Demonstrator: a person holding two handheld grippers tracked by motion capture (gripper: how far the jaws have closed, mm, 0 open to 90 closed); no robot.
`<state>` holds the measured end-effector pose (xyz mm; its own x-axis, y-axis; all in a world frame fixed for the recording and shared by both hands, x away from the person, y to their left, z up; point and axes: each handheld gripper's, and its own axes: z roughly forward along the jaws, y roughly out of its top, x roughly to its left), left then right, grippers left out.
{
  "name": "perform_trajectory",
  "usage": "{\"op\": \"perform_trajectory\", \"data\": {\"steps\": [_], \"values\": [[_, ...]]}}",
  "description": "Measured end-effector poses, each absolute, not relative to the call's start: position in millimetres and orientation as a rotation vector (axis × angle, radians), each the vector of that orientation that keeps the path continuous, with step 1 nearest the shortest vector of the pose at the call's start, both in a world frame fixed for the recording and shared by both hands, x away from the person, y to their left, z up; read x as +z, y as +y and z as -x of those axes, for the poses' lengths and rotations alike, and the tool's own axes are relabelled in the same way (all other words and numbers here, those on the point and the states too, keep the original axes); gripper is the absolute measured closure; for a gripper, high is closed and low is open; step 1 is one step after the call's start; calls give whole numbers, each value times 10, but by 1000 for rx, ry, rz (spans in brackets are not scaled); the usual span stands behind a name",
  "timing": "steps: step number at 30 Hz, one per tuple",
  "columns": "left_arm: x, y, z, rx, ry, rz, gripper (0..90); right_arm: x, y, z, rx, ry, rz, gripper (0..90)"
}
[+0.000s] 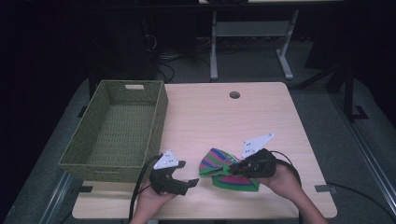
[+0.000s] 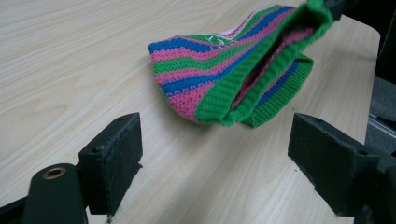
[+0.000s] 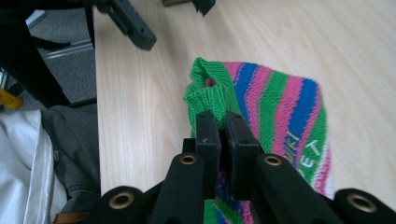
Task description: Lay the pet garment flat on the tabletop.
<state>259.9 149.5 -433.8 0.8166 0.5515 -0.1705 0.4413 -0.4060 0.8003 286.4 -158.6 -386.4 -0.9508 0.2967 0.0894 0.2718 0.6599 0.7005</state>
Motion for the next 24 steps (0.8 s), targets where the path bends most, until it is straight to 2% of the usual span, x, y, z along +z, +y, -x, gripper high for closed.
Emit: {"op": "perform_trajectory", "data": {"steps": [12, 24], "values": [[-4349, 1358, -2688, 140, 674, -2103, 178, -3737, -1780, -2902, 1300, 2791, -516, 850], [-4401, 1244, -2838, 145, 620, -2124, 279, -3718, -1888, -2943, 1360, 2784, -523, 849]]}}
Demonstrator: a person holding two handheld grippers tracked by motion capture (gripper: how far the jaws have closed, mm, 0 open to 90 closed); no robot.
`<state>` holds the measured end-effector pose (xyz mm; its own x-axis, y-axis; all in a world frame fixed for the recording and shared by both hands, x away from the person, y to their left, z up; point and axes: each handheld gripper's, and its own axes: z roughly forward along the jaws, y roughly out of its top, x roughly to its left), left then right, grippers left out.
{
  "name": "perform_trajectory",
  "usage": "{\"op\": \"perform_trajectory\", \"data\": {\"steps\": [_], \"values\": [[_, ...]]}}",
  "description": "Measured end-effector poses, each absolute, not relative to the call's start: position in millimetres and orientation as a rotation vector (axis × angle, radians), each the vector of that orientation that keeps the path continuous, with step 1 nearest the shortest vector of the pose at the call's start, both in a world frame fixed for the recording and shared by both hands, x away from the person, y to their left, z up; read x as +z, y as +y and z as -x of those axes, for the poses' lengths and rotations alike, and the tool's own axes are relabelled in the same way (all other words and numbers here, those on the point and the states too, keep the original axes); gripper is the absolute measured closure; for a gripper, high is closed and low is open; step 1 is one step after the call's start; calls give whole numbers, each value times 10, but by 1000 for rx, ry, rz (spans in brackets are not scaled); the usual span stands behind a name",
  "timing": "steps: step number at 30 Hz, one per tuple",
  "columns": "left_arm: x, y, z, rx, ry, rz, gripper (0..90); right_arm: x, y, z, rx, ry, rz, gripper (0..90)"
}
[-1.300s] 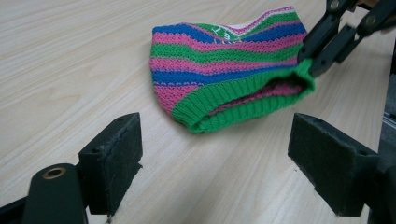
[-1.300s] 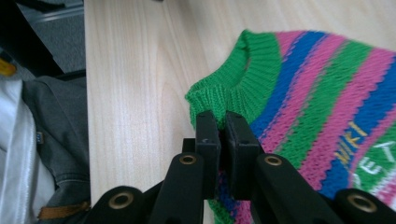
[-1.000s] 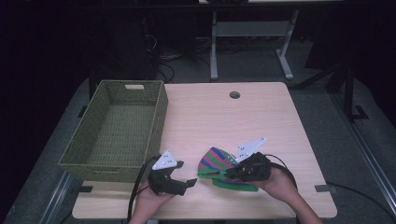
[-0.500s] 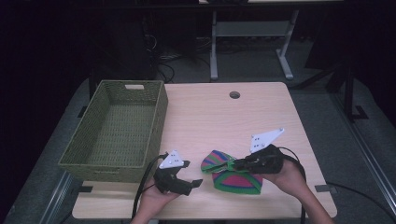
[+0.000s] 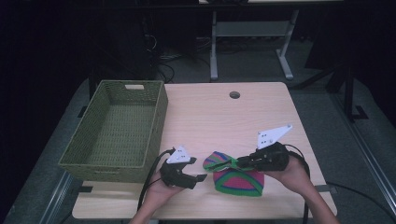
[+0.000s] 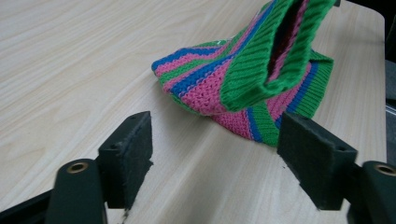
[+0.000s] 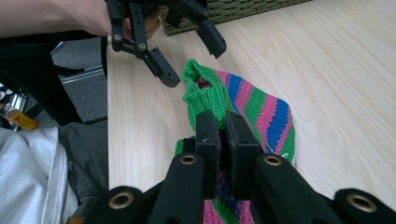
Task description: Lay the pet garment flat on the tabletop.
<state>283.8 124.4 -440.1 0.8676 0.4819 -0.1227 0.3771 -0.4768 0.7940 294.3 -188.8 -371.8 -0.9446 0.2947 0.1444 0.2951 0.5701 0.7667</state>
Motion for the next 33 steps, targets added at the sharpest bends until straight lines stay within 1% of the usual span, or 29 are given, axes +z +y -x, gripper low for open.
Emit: {"op": "perform_trajectory", "data": {"steps": [3, 7, 12, 15, 21, 26, 29, 33], "values": [[-4425, 1207, -2877, 132, 620, -2123, 300, -3717, -1914, -2952, -1365, -2776, 530, 849], [-4419, 1147, -2910, 146, 591, -2146, 331, -3715, -1946, -2966, -1372, -2767, 536, 849], [-4400, 1050, -2957, 155, 547, -2151, 397, -3713, -1979, -2973, -1382, -2760, 547, 849], [-4407, 1004, -2969, 169, 520, -2162, 468, -3713, -1997, -2977, -1380, -2759, 546, 848], [-4427, 981, -2976, 181, 486, -2178, 654, -3733, -2037, -2994, -1379, -2753, 561, 848], [-4414, 986, -2970, 181, 454, -2180, 785, -3762, -2043, -3006, -1368, -2750, 569, 848], [-4409, 991, -2963, 174, 444, -2190, 813, -3774, -2041, -3009, -1363, -2753, 567, 848], [-4386, 1008, -2949, 175, 437, -2193, 821, -3780, -2036, -3003, -1351, -2754, 572, 848]]}}
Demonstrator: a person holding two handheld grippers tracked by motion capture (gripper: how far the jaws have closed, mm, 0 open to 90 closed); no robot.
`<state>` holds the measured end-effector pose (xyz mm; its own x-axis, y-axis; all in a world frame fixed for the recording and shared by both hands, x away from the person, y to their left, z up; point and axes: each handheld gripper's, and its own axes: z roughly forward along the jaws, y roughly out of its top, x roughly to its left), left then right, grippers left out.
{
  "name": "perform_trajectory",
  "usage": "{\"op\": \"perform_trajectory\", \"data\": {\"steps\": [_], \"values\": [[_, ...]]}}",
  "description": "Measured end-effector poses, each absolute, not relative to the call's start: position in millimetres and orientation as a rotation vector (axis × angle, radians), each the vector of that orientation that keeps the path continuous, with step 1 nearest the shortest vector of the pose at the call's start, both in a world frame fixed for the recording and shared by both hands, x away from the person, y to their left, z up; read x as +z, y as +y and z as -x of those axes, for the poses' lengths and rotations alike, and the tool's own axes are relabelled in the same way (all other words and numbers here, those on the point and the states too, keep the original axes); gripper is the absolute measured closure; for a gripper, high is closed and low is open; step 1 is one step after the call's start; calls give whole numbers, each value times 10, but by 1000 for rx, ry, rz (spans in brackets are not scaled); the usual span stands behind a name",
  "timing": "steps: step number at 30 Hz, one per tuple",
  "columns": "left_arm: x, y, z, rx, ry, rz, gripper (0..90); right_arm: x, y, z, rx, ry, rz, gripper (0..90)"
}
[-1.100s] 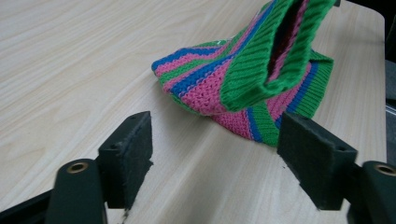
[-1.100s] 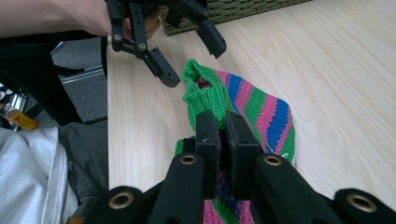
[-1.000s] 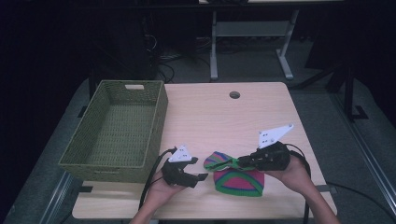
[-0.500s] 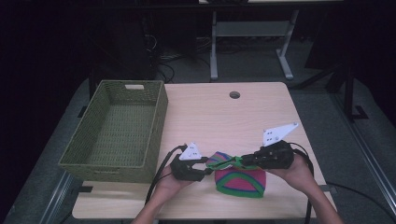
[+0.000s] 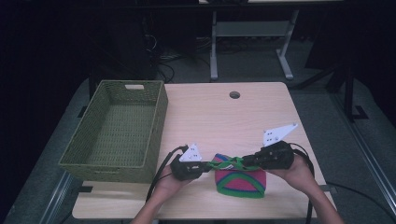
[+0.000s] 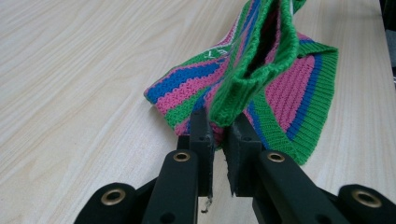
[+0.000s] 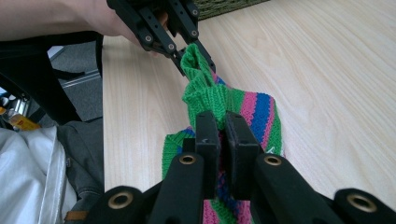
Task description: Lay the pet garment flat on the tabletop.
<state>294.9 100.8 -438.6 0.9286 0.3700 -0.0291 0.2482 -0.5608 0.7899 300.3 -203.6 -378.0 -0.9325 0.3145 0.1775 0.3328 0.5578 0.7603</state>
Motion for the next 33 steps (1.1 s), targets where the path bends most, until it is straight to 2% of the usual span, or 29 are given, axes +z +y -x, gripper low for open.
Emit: {"op": "perform_trajectory", "data": {"steps": [14, 33], "values": [[-4236, 1106, -2912, 191, 420, -2221, 827, -3785, -1933, -2933, -1304, -2804, 525, 847], [-3995, 998, -3038, 220, 396, -2253, 832, -3684, -2008, -2994, -1313, -2834, 559, 847]]}}
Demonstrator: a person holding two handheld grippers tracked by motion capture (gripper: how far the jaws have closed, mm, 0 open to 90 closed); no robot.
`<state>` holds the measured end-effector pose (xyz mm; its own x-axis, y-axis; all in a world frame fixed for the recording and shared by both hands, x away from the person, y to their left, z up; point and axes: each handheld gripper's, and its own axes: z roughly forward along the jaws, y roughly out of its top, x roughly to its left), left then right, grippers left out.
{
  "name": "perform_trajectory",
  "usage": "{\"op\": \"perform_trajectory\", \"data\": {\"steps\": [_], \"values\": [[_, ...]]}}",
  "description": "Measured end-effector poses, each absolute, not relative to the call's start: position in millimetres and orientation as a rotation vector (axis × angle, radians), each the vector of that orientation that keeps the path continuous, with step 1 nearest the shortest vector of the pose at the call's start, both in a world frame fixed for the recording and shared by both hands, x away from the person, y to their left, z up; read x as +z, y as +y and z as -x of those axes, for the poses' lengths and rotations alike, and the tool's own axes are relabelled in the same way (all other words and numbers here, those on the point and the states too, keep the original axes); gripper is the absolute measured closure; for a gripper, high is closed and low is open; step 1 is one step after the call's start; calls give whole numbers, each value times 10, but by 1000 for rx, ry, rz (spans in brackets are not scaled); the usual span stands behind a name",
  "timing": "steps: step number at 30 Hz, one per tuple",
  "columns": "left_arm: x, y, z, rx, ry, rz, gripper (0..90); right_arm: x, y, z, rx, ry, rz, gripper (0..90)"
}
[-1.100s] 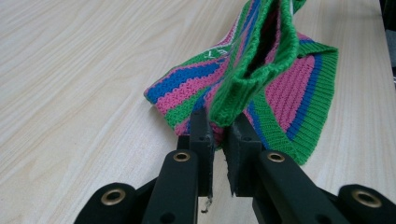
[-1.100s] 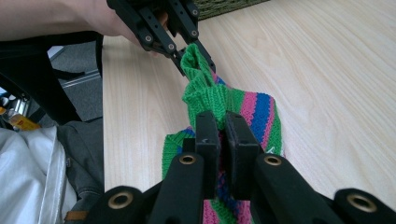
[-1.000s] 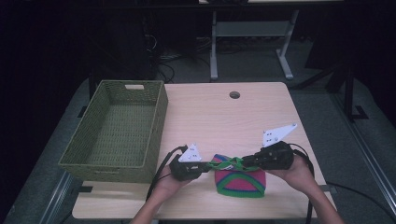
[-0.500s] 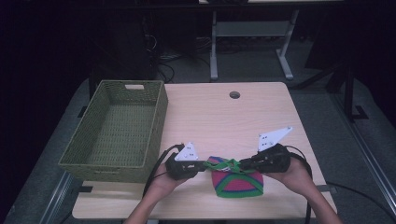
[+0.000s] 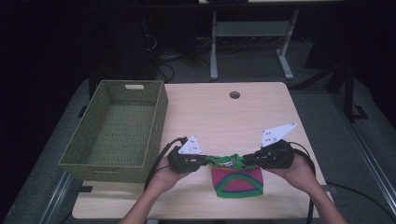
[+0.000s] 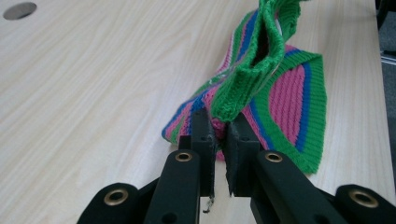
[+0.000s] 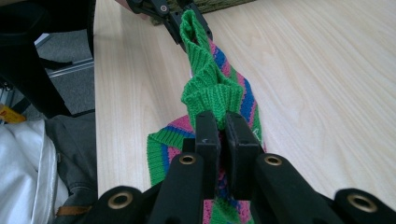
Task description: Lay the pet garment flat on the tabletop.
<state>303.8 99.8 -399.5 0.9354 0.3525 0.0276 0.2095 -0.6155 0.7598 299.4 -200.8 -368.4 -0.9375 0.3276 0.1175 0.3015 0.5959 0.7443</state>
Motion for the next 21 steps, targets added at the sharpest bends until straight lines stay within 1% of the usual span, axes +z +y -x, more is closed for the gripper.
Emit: {"op": "perform_trajectory", "data": {"steps": [14, 21], "values": [[-3867, 940, -3179, 225, 412, -2267, 835, -3584, -2018, -3111, 1247, 2767, -557, 847], [-3841, 904, -3298, 200, 426, -2275, 835, -3560, -2035, -3209, 1244, 2762, -578, 846]]}}
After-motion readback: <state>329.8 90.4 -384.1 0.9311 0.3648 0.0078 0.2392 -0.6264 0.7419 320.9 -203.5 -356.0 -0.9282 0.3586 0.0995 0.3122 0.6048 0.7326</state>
